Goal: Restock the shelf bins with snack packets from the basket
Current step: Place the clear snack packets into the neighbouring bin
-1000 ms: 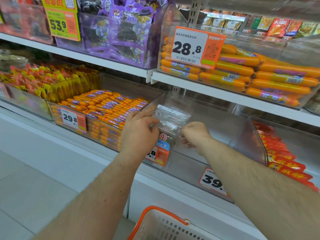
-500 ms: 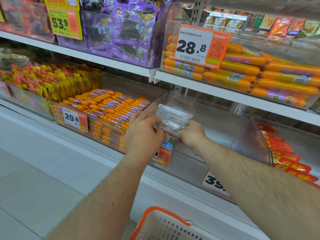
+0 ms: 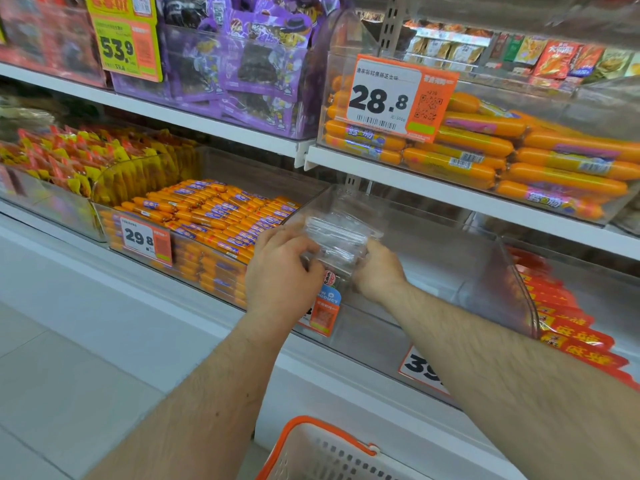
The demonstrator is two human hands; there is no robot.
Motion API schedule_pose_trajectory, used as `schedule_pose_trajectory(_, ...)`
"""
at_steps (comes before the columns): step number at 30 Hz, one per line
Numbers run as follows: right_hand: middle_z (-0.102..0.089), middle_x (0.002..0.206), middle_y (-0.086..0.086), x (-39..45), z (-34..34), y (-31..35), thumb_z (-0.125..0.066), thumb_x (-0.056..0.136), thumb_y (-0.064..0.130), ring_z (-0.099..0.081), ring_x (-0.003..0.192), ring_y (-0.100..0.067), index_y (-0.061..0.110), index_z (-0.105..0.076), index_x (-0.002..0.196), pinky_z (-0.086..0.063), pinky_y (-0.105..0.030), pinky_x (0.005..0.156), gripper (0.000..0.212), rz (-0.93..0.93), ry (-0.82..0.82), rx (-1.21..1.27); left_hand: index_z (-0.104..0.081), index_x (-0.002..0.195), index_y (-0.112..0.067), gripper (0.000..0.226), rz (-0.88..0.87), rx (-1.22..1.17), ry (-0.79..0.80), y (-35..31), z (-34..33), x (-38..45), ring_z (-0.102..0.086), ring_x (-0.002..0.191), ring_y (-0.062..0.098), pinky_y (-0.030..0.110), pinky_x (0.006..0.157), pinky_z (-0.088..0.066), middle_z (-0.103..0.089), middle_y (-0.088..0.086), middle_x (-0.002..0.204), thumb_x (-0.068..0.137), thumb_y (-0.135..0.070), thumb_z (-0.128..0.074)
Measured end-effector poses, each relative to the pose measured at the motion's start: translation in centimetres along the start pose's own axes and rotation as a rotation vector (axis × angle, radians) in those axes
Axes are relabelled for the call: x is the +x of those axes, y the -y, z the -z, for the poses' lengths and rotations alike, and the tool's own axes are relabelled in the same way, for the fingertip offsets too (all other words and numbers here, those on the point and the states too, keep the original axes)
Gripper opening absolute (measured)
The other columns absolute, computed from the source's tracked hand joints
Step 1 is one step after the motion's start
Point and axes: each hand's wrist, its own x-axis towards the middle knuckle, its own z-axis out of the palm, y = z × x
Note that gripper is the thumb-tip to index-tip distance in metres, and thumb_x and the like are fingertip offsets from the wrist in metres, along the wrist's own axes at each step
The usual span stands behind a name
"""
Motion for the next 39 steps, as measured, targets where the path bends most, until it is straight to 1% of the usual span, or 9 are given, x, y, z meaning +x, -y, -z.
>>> schedule_pose_trajectory(4, -0.053, 0.081, -0.002, -0.5, 1.2, 0.7, -0.063, 0.079, 0.026, -0.048, 0.069, -0.019, 0.017, -0.058, 0.094, -0.041, -0.028, 0.062, 0.018, -0.417, 0.031, 0.525, -0.075, 0.093, -0.019, 0.033, 0.025, -0.064, -0.004, -0.6, 0.5, 0.0, -0.044, 0.117, 0.019, 0.023, 0.092, -0.033, -0.066, -0.003, 0.118, 0.072, -0.03, -0.053)
schedule_pose_trajectory(8, -0.053, 0.142, -0.009, 0.8, 1.4, 1.4, -0.036, 0.092, 0.07, -0.051, 0.13, -0.023, 0.018, -0.051, 0.14, -0.035, -0.039, 0.111, 0.072, -0.603, 0.066, 0.884, -0.061, 0.126, -0.025, 0.057, 0.181, -0.171, 0.007, -1.3, 1.0, -0.1, -0.028, 0.135, 0.017, 0.034, 0.105, -0.031, -0.039, -0.001, 0.147, 0.073, -0.04, -0.048)
schedule_pose_trajectory(10, -0.069, 0.121, -0.012, 0.7, 0.6, 2.4, -0.024, 0.086, 0.082, -0.068, 0.107, -0.024, 0.015, -0.065, 0.123, -0.049, -0.042, 0.092, 0.087, -0.578, 0.233, 0.992, -0.044, 0.143, -0.022, 0.068, 0.248, -0.194, 0.024, -1.7, 1.2, 0.1, -0.029, 0.14, 0.018, 0.038, 0.108, -0.032, -0.03, 0.001, 0.155, 0.079, -0.045, -0.047)
schedule_pose_trajectory(14, -0.074, 0.098, -0.017, 0.4, 1.0, 2.9, -0.015, 0.087, 0.082, -0.069, 0.097, -0.027, 0.019, -0.069, 0.109, -0.05, -0.042, 0.084, 0.086, -0.49, 0.354, 0.953, -0.026, 0.152, -0.015, 0.068, 0.31, -0.142, 0.02, -1.9, 1.0, 1.0, -0.038, 0.136, 0.024, 0.04, 0.106, -0.035, -0.041, 0.006, 0.15, 0.093, -0.039, -0.05)
schedule_pose_trajectory(18, -0.046, 0.146, -0.01, 3.0, 1.6, 1.2, -0.029, 0.093, 0.071, -0.036, 0.142, -0.023, 0.015, -0.035, 0.15, -0.024, -0.038, 0.116, 0.08, -0.587, 0.018, 0.884, -0.028, 0.151, -0.015, 0.065, 0.346, -0.062, -0.013, -2.3, 0.3, 1.3, -0.037, 0.134, 0.023, 0.044, 0.103, -0.036, -0.042, 0.004, 0.148, 0.095, -0.042, -0.046)
schedule_pose_trajectory(22, -0.072, 0.111, -0.002, 6.2, 0.6, 1.2, -0.033, 0.083, 0.084, -0.072, 0.091, -0.02, 0.02, -0.065, 0.125, -0.056, -0.03, 0.074, 0.083, -0.51, 0.004, 1.03, -0.035, 0.148, -0.013, 0.063, 0.397, -0.184, -0.108, -2.1, -0.4, 1.2, -0.04, 0.132, 0.021, 0.039, 0.107, -0.034, -0.047, 0.004, 0.144, 0.091, -0.034, -0.053)
schedule_pose_trajectory(27, -0.073, 0.105, -0.017, 7.6, -0.2, 2.0, -0.045, 0.074, 0.086, -0.07, 0.099, -0.04, 0.014, -0.07, 0.115, -0.051, -0.057, 0.095, 0.087, -0.417, 0.07, 1.157, -0.04, 0.145, -0.015, 0.058, 0.4, -0.244, -0.16, -1.4, -0.9, 1.0, -0.045, 0.13, 0.017, 0.035, 0.108, -0.036, -0.051, 0.0, 0.141, 0.09, -0.027, -0.055)
schedule_pose_trajectory(33, -0.076, 0.1, -0.009, 8.0, -0.2, -0.2, -0.038, 0.083, 0.08, -0.072, 0.095, -0.029, 0.02, -0.073, 0.108, -0.054, -0.04, 0.09, 0.074, -0.463, -0.003, 1.097, -0.041, 0.144, -0.017, 0.055, 0.427, -0.226, -0.182, -1.7, -1.3, 1.0, -0.045, 0.129, 0.017, 0.034, 0.105, -0.035, -0.052, -0.001, 0.139, 0.092, -0.029, -0.052)
schedule_pose_trajectory(39, -0.074, 0.106, -0.015, 8.2, -0.8, 0.8, -0.035, 0.083, 0.082, -0.071, 0.097, -0.037, 0.013, -0.072, 0.114, -0.051, -0.049, 0.098, 0.084, -0.459, 0.075, 1.053, -0.04, 0.145, -0.018, 0.057, 0.433, -0.22, -0.195, -2.0, -1.4, 1.3, -0.043, 0.127, 0.016, 0.034, 0.104, -0.032, -0.052, -0.002, 0.139, 0.091, -0.032, -0.054)
